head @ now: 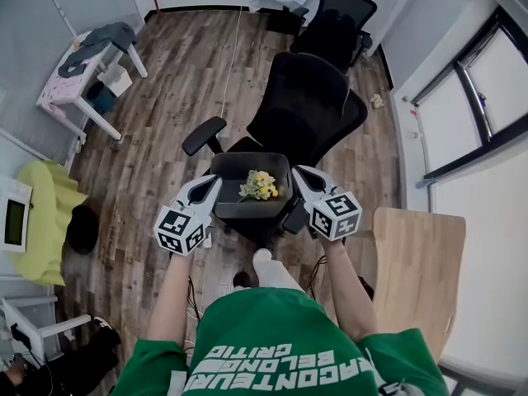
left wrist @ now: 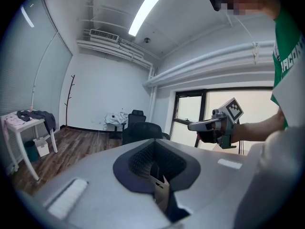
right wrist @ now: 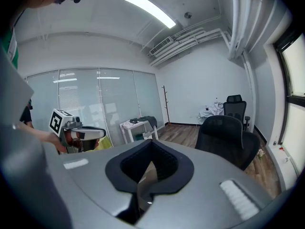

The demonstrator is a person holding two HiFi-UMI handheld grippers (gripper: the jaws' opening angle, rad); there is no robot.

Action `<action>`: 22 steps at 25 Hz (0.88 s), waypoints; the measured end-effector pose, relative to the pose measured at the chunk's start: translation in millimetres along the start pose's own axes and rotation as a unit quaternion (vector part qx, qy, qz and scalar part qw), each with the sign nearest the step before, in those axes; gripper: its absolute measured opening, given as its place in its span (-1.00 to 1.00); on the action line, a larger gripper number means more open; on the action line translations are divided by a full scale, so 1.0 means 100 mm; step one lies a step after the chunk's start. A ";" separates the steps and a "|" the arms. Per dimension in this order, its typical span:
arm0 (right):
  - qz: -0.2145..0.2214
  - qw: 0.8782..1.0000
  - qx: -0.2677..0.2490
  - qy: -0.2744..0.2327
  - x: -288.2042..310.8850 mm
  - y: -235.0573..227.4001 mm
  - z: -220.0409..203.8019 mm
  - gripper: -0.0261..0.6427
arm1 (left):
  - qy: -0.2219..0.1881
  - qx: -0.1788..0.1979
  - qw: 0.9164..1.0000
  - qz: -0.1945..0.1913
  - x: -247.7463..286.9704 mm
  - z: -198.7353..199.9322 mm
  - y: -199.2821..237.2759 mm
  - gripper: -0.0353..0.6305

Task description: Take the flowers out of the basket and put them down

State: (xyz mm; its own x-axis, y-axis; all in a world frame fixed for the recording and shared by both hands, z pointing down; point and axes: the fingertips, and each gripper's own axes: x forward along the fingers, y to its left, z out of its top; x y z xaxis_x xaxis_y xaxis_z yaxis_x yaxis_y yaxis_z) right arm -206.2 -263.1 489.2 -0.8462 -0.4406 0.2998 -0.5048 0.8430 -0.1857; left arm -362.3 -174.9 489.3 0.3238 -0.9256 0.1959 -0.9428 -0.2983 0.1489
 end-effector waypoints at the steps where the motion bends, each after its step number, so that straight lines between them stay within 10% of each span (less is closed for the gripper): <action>1: 0.003 1.000 0.001 0.001 0.07 -0.07 0.02 -0.90 | 0.000 0.001 1.000 0.002 0.08 0.02 0.05 -0.83; 22: 0.050 0.998 0.027 0.019 0.90 -0.93 0.15 -0.90 | 0.023 -0.010 0.999 0.022 1.08 -0.01 0.44 -0.83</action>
State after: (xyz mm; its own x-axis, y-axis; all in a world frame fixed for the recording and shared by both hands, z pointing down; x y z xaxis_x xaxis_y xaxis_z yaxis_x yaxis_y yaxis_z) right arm -237.7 -385.3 519.8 -0.8862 -0.3416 0.3130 -0.4270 0.8643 -0.2658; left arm -368.7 -288.1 517.8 0.2852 -0.9263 0.2462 -0.9547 -0.2519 0.1584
